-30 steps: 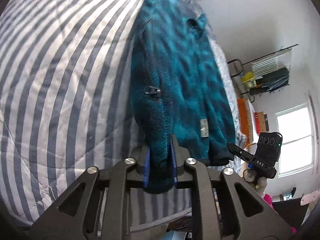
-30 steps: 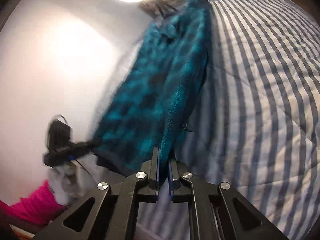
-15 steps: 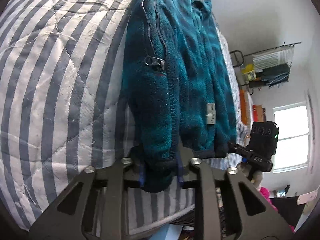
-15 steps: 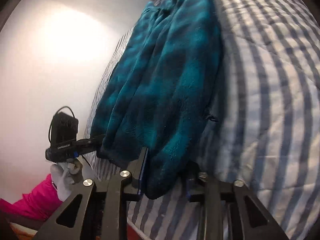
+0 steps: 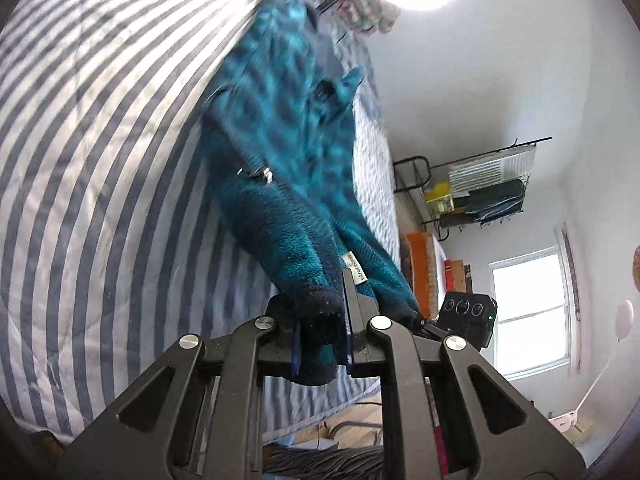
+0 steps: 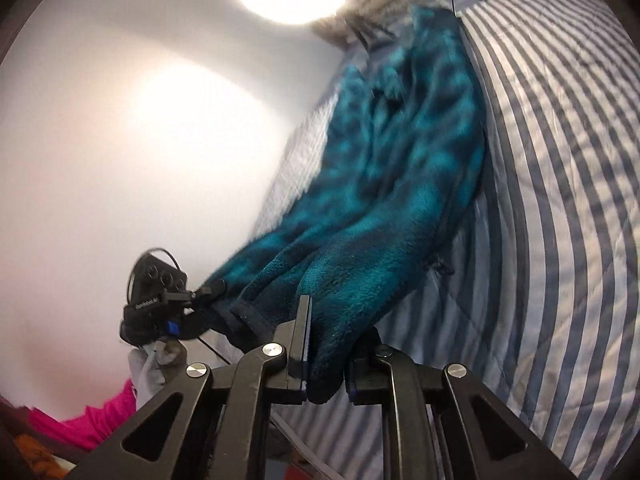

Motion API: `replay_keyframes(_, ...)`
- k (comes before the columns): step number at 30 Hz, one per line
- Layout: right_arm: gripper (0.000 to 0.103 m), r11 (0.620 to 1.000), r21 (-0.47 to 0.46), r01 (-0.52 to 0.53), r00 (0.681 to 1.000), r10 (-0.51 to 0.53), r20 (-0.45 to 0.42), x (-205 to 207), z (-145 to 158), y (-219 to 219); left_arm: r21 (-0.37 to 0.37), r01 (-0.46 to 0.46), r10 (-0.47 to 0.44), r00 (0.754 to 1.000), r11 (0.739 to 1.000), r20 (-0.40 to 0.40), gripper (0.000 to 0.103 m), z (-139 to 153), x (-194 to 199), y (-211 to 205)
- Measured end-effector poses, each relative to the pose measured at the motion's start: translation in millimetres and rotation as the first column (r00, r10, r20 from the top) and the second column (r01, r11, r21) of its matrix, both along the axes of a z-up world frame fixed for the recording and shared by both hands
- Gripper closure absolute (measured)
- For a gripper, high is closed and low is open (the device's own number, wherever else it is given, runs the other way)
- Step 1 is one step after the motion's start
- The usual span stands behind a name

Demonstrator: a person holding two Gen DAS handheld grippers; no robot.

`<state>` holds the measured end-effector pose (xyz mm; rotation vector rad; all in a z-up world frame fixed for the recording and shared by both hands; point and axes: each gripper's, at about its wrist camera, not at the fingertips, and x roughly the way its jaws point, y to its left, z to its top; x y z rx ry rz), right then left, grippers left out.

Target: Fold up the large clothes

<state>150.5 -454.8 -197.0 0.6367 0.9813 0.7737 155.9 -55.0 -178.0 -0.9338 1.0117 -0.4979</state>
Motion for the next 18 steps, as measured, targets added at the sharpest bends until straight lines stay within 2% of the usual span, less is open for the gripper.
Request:
replay_keyframes(5, 0.092, 0.999, 0.015, 0.046, 0.998, -0.046, 0.044, 18.7, 27.7, 3.1, 0.028, -0.03, 0.029, 0.999, 0.999, 0.028, 0.09, 25.4, 26.9, -0.5)
replay_keyframes(8, 0.092, 0.996, 0.01, 0.093, 0.995, -0.093, 0.041, 37.8, 36.2, 5.5, 0.053, -0.047, 0.045, 0.998, 0.997, 0.04, 0.09, 33.8, 48.3, 1.9)
replay_keyframes(14, 0.092, 0.986, -0.054, 0.157, 0.987, -0.155, 0.041, 80.6, 45.6, 8.5, 0.09, -0.094, 0.09, 0.995, 0.992, 0.044, 0.09, 26.7, 102.7, -2.1)
replay_keyframes(18, 0.092, 0.981, -0.086, 0.173, 0.985, -0.172, 0.021, 111.1, 38.2, 9.7, 0.116, -0.103, 0.1, 0.994, 0.988, 0.032, 0.09, 12.9, 133.1, -9.4)
